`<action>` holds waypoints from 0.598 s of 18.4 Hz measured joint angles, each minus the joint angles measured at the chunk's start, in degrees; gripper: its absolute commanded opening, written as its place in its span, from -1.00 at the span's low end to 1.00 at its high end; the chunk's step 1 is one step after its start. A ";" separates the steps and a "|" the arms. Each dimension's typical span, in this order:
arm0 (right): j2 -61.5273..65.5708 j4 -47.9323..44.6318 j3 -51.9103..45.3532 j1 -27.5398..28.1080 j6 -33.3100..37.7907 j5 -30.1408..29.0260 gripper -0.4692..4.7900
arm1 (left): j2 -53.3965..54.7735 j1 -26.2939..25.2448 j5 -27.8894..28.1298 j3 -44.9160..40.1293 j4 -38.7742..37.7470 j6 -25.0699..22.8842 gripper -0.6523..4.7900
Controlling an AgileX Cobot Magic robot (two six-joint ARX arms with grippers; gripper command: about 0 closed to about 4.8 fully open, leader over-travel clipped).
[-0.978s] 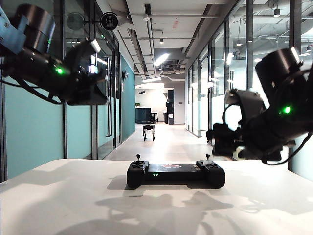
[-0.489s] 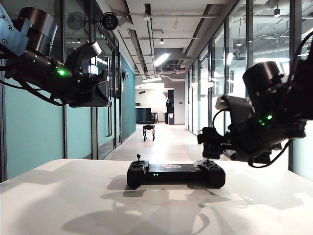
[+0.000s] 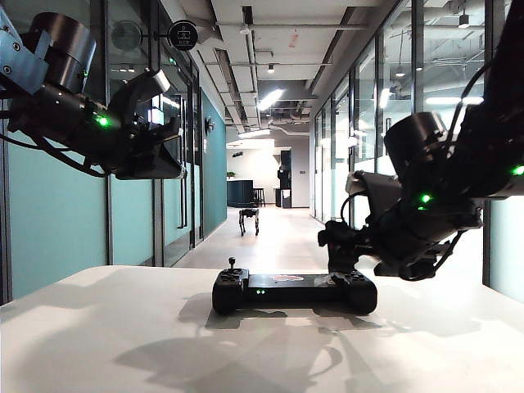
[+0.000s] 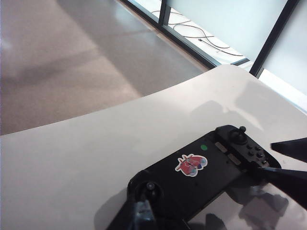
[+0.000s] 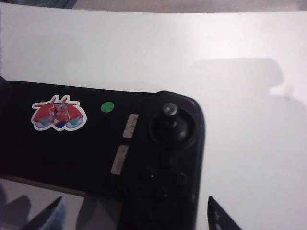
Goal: Push the left joystick on the remote control sitting on the white table backward to make the robot dog back up in a straight line until it returns close to you.
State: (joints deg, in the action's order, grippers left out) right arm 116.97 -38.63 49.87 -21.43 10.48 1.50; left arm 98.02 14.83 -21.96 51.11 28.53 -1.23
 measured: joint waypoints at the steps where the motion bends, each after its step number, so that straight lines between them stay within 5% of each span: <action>1: 0.39 -0.07 0.15 0.00 0.00 -0.02 0.59 | 0.00 0.04 0.00 0.00 0.00 0.00 -0.78; 11: 3.96 -0.94 1.68 1.66 0.00 -1.16 0.58 | 0.00 0.04 0.00 0.00 0.00 0.00 -0.78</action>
State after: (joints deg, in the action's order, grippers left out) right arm 120.92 -39.57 51.55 -19.77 10.48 0.34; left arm 98.02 14.87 -21.96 51.11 28.53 -1.23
